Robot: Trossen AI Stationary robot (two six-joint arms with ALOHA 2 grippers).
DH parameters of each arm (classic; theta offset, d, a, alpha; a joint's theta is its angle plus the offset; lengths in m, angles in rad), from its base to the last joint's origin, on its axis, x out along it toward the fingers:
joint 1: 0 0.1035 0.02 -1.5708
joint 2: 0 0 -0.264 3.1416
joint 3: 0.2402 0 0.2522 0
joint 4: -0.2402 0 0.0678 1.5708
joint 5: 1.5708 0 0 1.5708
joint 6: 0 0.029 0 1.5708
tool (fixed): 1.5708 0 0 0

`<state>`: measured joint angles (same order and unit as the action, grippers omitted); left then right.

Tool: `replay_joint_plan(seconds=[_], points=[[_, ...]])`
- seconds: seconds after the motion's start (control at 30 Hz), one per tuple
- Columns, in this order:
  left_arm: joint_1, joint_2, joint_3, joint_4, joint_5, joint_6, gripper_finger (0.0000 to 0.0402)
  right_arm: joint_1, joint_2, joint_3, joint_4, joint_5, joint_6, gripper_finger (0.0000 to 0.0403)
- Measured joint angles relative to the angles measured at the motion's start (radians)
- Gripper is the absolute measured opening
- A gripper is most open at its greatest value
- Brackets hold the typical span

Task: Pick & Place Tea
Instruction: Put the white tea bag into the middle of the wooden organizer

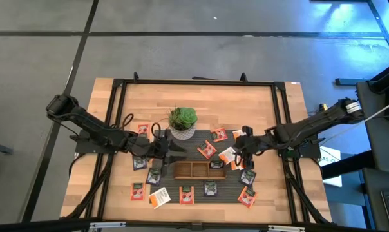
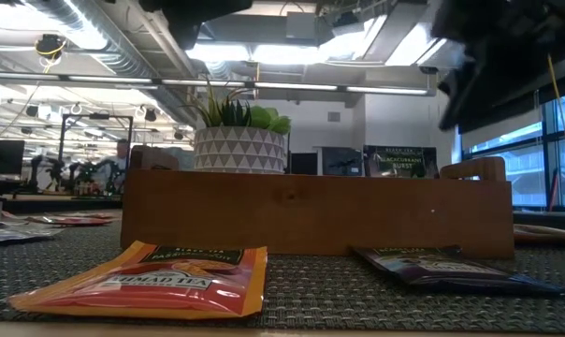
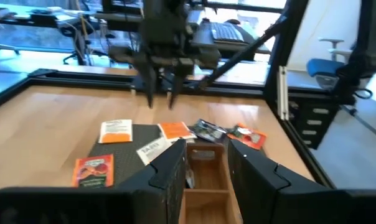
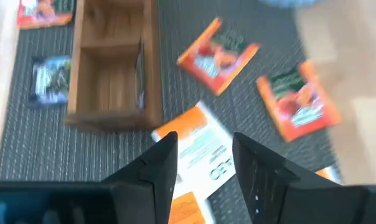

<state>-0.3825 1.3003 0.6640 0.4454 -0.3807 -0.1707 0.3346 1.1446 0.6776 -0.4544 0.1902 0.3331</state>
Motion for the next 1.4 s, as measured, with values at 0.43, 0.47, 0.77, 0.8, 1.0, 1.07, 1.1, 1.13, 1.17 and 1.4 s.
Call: replay_joint_plan(seconds=[0.43,0.47,0.77,0.8,1.0,1.07,1.1,1.13,1.17,1.4], points=[[0.057,0.000,0.000,-0.003,0.016,0.027,0.0108,0.130,0.119,-0.140,0.276,0.108,-0.347,0.0132],[0.058,0.000,0.000,-0.003,0.016,0.027,0.0109,0.138,0.133,-0.140,0.286,0.120,-0.367,0.0129],[0.065,0.000,0.000,-0.008,0.006,0.027,0.0104,0.168,0.271,-0.140,0.342,0.180,-0.448,0.0106],[0.065,0.000,0.000,-0.009,0.006,0.027,0.0104,0.168,0.286,-0.140,0.354,0.184,-0.453,0.0105],[0.065,0.000,0.000,-0.014,0.006,0.027,0.0107,0.167,0.346,-0.140,0.413,0.197,-0.500,0.0104],[0.065,0.000,0.000,-0.021,0.006,0.027,0.0105,0.168,0.357,-0.140,0.415,0.231,-0.495,0.0104],[0.065,0.000,0.000,-0.022,0.006,0.027,0.0104,0.167,0.362,-0.140,0.415,0.251,-0.493,0.0104],[0.065,0.000,0.000,-0.023,0.006,0.027,0.0103,0.167,0.368,-0.140,0.415,0.270,-0.494,0.0104],[0.065,0.000,0.000,-0.024,0.006,0.027,0.0102,0.167,0.374,-0.140,0.417,0.285,-0.496,0.0103],[0.065,0.000,0.000,-0.032,0.005,0.027,0.0100,0.167,0.407,-0.140,0.433,0.317,-0.495,0.0091]])
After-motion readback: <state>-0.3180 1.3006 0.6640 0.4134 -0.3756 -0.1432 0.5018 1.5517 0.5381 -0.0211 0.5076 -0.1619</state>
